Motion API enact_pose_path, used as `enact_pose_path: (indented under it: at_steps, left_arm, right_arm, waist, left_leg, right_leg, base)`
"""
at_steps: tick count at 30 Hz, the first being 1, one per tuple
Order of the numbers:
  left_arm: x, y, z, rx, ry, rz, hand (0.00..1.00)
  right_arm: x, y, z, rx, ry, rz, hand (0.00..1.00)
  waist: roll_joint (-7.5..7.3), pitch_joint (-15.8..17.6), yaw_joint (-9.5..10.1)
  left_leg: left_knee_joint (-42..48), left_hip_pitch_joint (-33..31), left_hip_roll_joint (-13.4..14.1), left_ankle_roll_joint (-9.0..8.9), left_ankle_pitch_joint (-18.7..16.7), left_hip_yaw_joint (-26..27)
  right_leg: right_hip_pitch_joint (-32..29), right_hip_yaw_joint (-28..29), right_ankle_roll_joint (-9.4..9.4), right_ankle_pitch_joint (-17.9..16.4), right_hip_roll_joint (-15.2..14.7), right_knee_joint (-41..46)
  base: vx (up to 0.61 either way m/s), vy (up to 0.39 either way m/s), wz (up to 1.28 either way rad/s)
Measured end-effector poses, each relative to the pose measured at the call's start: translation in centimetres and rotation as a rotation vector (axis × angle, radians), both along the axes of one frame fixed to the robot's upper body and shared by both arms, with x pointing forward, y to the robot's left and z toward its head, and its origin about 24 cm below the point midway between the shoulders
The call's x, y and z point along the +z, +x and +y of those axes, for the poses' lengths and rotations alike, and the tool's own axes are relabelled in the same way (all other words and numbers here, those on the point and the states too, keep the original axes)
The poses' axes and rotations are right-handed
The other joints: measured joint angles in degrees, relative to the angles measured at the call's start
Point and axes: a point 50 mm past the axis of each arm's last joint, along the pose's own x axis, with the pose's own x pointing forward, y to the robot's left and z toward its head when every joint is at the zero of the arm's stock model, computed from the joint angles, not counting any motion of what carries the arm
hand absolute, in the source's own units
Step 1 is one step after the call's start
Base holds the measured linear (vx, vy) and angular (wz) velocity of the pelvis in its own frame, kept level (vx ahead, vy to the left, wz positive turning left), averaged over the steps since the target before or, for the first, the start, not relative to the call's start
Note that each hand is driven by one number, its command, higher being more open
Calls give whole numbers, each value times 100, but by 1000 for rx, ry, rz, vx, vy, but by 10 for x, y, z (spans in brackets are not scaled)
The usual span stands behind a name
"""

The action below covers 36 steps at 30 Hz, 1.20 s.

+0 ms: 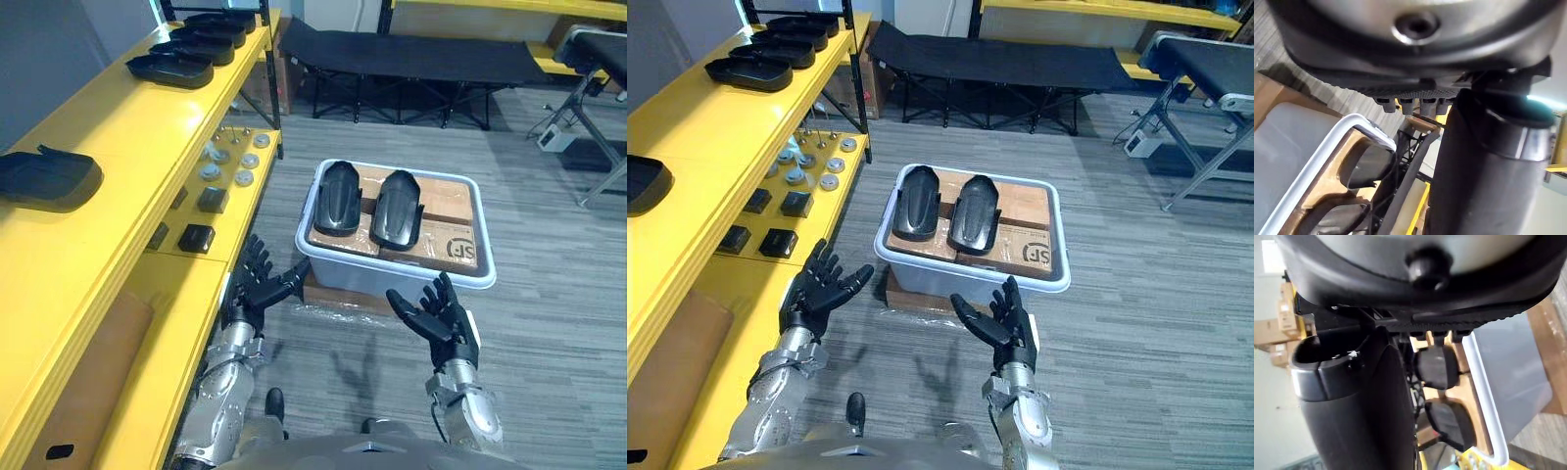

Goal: Walk over and take three plastic housings, then place them on the shelf

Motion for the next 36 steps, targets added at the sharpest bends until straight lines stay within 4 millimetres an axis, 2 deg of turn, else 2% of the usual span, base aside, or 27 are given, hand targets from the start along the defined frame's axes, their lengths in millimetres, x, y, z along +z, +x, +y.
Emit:
enact_pose_path:
  at_steps: [1, 2, 3, 6, 7, 8, 9, 10, 11, 13, 14, 17, 18, 20, 23, 27, 30, 32, 33, 36]
  left_arm:
    - [3, 2, -3, -10, -11, -16, 100]
    - [5, 3, -7, -21, -21, -26, 100]
    - [9, 3, -11, -40, -30, -46, 100]
    - [22, 8, -11, -58, -25, -107, 100]
    - [27, 11, -10, -61, -16, -128, 100]
    - [29, 13, -9, -60, -8, -134, 100]
    - [30, 14, -9, -58, -7, -135, 100]
    - [31, 15, -10, -60, -5, -140, 100]
    - [32, 16, -11, -68, 1, -145, 100]
    - [31, 15, -10, -85, 22, -141, 100]
    - [29, 15, -8, -92, 38, -135, 100]
    - [18, 13, -11, -105, 39, -85, 100]
    - [14, 11, -12, -103, 29, -68, 100]
    - [15, 12, -14, -105, 12, -72, 100]
    - [16, 12, -15, -101, 10, -73, 100]
    - [15, 11, -17, -114, -9, -69, 100]
    - [14, 9, -19, -124, -17, -62, 100]
    - [13, 8, -23, -144, -21, -61, 100]
    - [13, 7, -27, -165, -26, -61, 100]
    - [18, 11, -36, -209, -26, -88, 100]
  right_arm:
    - [1, 3, 1, 0, 5, -8, 100]
    - [2, 3, 1, 0, 1, -10, 100]
    - [3, 3, -1, 2, -5, -12, 100]
    - [1, 4, 6, 10, 15, -7, 100]
    - [1, 4, 10, 18, 29, -4, 100]
    - [0, 3, 12, 20, 39, -1, 100]
    - [0, 3, 12, 21, 39, 0, 100]
    - [0, 3, 12, 25, 40, -2, 100]
    - [0, 3, 13, 31, 42, -3, 100]
    - [0, 3, 14, 50, 47, -10, 100]
    - [0, 2, 15, 58, 58, -13, 100]
    - [-2, -11, 11, 25, 91, -3, 100]
    - [-3, -14, 10, 24, 87, 7, 100]
    - [2, -11, 11, 32, 84, -18, 100]
    - [23, 6, 10, 38, 50, -124, 100]
    - [39, 22, -4, -53, 0, -178, 100]
    - [41, 19, -21, -171, -45, -164, 100]
    - [41, 15, -34, -252, -60, -151, 100]
    - [42, 13, -41, -301, -78, -147, 100]
    - [52, 15, -66, -477, -116, -172, 100]
  waist:
    - [-13, 43, -8]
    - [13, 76, -7]
    - [109, 92, -37]
    - [-36, 172, -24]
    - [-36, 232, 7]
    - [45, 272, -3]
    - [71, 271, -28]
    - [144, 299, -43]
    - [155, 308, -42]
    - [95, 353, -56]
    - [26, 411, -64]
    - [5, 473, -119]
    - [-3, 474, -118]
    - [38, 415, -51]
    - [69, 404, -47]
    - [78, 401, -42]
    - [121, 417, -78]
    - [157, 447, -104]
    - [204, 496, -146]
    - [266, 719, -236]
  left_leg:
    - [733, -201, 18, 183, -293, 123]
    - [1475, -326, 26, 243, -715, 258]
    - [1705, -326, 105, 254, -1188, 350]
    - [1725, -350, -11, 325, -1264, 459]
    - [1642, -357, -5, 384, -1226, 469]
    - [1502, -337, 19, 449, -1170, 434]
    - [1438, -334, 31, 451, -1152, 401]
    - [1299, -333, 79, 422, -1111, 376]
    - [1175, -328, 80, 384, -1066, 339]
    - [990, -322, 92, 255, -966, 243]
    - [1056, -335, 86, 147, -916, 105]
    - [1424, -362, 123, -71, -1075, -409]
    - [1549, -364, 185, -195, -1199, -616]
    - [1609, -542, 298, -354, -1283, -849]
    - [1256, -730, 361, -455, -1019, -1049]
    - [290, -341, 403, -536, -414, -993]
    - [-199, -139, 523, -415, -150, -521]
    - [-176, -169, 632, -266, -144, -49]
    - [-99, -201, 658, -279, -118, 106]
    - [-96, -374, 412, -226, -5, 3]
  right_leg:
    - [-19, 1, -30, -62, -61, 156]
    - [-35, 6, -20, -177, -90, 368]
    - [-104, 11, 20, -363, -79, 723]
    - [-343, 201, -8, -446, -217, 1083]
    - [-425, 266, -65, -316, -232, 1131]
    - [-610, 325, -257, -344, -209, 1274]
    - [-663, 338, -301, -373, -189, 1195]
    - [-785, 439, -245, -334, -142, 920]
    - [-847, 556, -166, -256, -135, 636]
    - [-883, 835, -44, -174, -135, -47]
    - [-765, 899, 41, 56, -71, -157]
    - [-594, 983, 104, 190, 193, 312]
    - [-527, 865, 76, 14, 289, 523]
    - [-561, 631, 60, -74, 465, 523]
    - [-769, 439, -28, -74, 562, 566]
    - [-696, 443, -32, -70, 553, 560]
    - [-492, 236, -35, -68, 505, 416]
    - [-417, 117, -35, -68, 452, 353]
    - [-379, 53, -34, -69, 417, 353]
    - [-440, -10, -27, -74, 239, 375]
  base:
    - [-121, 116, 5]
    - [-88, 123, 8]
    - [-44, 119, 5]
    - [-17, 129, -12]
    - [-35, 135, -13]
    - [-28, 118, -8]
    - [-66, 73, 0]
    - [-45, 25, 7]
    - [-27, -52, 14]
    - [48, -153, 28]
    - [70, -157, 41]
    - [134, -261, 77]
    - [126, -235, 79]
    - [116, -186, 54]
    - [125, -160, 44]
    - [128, -103, 37]
    - [70, -41, 42]
    - [12, 6, 33]
    - [-14, 49, 39]
    - [-54, 104, 35]
